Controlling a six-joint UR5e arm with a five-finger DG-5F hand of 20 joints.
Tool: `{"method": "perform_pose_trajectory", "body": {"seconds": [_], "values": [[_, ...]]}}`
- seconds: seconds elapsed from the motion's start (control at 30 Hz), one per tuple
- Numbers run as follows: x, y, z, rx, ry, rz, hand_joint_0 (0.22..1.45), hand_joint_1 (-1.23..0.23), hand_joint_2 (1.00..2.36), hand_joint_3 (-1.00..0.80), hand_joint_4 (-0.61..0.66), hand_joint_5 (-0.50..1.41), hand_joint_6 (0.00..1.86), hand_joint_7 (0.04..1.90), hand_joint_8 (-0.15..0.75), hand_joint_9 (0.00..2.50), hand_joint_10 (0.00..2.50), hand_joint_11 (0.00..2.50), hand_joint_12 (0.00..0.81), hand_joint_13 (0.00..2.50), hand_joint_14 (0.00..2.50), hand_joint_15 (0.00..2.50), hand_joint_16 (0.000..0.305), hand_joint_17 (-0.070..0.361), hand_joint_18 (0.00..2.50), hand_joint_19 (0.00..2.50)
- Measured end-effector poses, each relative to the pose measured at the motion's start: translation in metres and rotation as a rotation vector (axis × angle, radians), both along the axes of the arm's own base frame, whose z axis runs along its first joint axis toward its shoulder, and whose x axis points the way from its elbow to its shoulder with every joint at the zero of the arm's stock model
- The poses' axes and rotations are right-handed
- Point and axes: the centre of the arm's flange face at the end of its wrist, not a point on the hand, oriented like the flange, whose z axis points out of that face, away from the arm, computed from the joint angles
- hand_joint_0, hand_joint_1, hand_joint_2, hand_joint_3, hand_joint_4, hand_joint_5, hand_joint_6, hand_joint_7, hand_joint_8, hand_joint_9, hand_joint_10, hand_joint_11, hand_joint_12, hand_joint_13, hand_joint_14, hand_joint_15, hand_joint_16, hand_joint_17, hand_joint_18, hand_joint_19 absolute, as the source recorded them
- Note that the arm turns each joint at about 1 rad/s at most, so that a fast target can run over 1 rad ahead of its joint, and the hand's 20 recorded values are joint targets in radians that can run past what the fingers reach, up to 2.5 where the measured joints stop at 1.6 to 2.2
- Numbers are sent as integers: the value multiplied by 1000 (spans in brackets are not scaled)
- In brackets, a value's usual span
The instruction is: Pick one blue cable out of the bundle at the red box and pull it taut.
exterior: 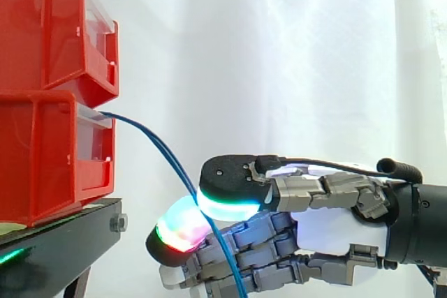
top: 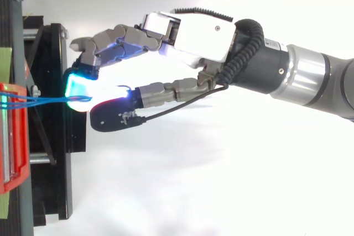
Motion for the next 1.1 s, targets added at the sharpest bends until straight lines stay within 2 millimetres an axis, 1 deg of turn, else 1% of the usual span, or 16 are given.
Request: {"method": "perform_pose_trajectory", "body": {"seconds": [0.13, 0.27, 0.33, 0.4, 0.47, 0.53, 0.6, 0.63, 0.7, 0.73, 0.8, 0.87, 0.97, 1.1], "values": [[0, 0, 0, 3, 4, 0, 605, -764, 1009, 25, 136, -159, 895, 831, 388, 645, 5, 383, 397, 371, 3, 104, 64, 145, 391, 108], [-1, 0, 0, 11, 4, 2, 612, -787, 1006, 73, 73, -150, 899, 857, 399, 684, 5, 397, 398, 421, 4, 114, 65, 146, 445, 116], [-1, 0, 3, 16, 2, 3, 613, -792, 1005, 83, 61, -147, 899, 864, 401, 698, 5, 396, 399, 439, 4, 118, 65, 146, 458, 113], [-2, 1, 8, 19, 5, 5, 620, -803, 1004, 109, 5, -142, 901, 880, 404, 733, 5, 406, 399, 469, 4, 128, 64, 144, 497, 117], [-4, 2, 13, 19, 15, 6, 623, -806, 1003, 112, 0, -141, 902, 889, 404, 742, 5, 412, 398, 477, 4, 132, 64, 145, 508, 120], [-7, 3, 18, 18, 35, 8, 616, -798, 1001, 94, 34, -143, 903, 868, 408, 747, 5, 413, 402, 467, 5, 132, 66, 148, 520, 135], [-10, 3, 22, 17, 57, 10, 598, -787, 1002, 19, 109, -148, 894, 862, 403, 727, 5, 405, 405, 443, 5, 136, 66, 148, 481, 143], [-12, 3, 24, 16, 66, 10, 592, -781, 1005, 7, 116, -149, 891, 871, 401, 722, 5, 403, 402, 435, 4, 136, 66, 147, 469, 146], [-14, 4, 27, 14, 85, 12, 577, -762, 1011, -80, 154, -152, 882, 875, 393, 696, 8, 384, 394, 405, 4, 134, 63, 142, 425, 154], [-16, 4, 29, 14, 94, 12, 576, -759, 1011, -96, 157, -153, 880, 879, 390, 694, 6, 386, 391, 399, 5, 136, 63, 141, 420, 156], [-18, 5, 31, 15, 104, 13, 561, -728, 1015, -190, 146, -156, 875, 861, 361, 665, 7, 382, 364, 367, 6, 143, 56, 127, 367, 185], [-19, 5, 33, 17, 112, 14, 557, -721, 1015, -220, 141, -156, 869, 872, 351, 653, 9, 380, 354, 357, 5, 139, 54, 122, 344, 194], [-20, 6, 33, 21, 116, 15, 549, -715, 1012, -301, 147, -154, 857, 878, 353, 651, 7, 373, 357, 354, 5, 141, 55, 123, 345, 192], [-20, 6, 34, 24, 117, 15, 546, -716, 1010, -346, 150, -153, 853, 885, 357, 651, 7, 367, 356, 354, 5, 141, 55, 123, 346, 195]]}}
